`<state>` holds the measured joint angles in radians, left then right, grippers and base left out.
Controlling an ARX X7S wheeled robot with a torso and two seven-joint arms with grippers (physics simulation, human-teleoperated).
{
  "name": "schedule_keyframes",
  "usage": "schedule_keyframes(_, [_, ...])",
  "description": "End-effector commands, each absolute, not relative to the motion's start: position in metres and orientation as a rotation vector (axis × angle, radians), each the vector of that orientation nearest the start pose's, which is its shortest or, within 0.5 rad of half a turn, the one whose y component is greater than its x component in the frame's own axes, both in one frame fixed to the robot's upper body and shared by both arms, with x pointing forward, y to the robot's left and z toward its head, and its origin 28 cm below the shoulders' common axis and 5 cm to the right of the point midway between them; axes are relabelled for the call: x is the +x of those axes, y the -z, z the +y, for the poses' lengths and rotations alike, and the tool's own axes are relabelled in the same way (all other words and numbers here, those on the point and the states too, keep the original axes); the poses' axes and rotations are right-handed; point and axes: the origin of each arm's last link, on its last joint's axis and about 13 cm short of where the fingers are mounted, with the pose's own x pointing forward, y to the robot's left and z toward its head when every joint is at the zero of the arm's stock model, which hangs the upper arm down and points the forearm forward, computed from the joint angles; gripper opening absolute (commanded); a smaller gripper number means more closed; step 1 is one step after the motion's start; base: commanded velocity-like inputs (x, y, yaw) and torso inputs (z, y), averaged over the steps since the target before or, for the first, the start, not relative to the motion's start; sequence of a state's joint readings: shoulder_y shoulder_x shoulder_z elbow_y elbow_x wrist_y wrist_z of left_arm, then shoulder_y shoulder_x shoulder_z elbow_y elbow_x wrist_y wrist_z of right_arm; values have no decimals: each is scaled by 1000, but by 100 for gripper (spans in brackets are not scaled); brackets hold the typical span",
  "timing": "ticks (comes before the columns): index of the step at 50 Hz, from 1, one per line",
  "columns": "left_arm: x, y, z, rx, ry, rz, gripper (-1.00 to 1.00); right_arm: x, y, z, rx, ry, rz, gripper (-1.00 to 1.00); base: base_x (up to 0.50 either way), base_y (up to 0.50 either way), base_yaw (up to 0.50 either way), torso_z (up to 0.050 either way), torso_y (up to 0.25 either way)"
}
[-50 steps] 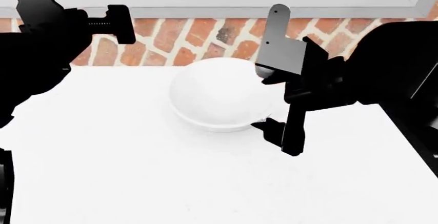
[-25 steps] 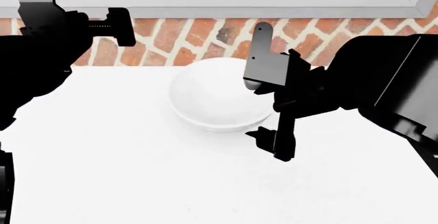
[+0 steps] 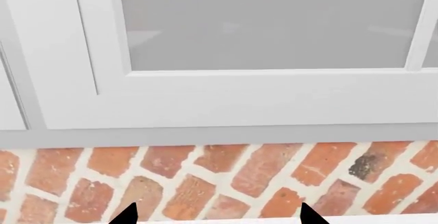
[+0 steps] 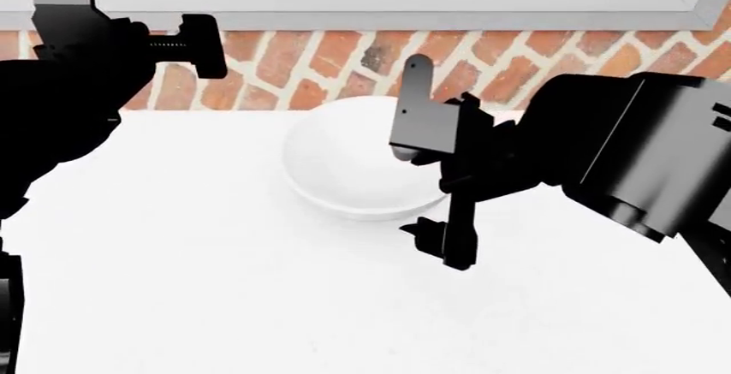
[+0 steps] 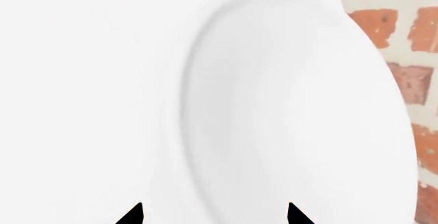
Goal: Place the two vegetables and bowl onto the tray for setting up a vegetable dip station.
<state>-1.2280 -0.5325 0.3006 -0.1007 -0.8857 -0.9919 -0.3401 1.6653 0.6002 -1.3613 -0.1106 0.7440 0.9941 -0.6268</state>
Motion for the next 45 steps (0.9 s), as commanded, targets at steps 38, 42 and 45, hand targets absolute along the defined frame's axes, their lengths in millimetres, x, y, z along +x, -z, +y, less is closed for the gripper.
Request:
schedule_keyframes(38, [338,-297,275,6,32,44,100,361,-258,-99,-945,-1019,523,100,0,0,0,0,0])
schedule_keyframes(42, [338,-296,276,5,30,45,100,362,-258,-98,-955,-1017,514,100,0,0,0,0,0])
schedule_keyframes(45, [338,-296,276,5,30,46,100,363,-258,-98,-957,-1017,512,100,0,0,0,0,0])
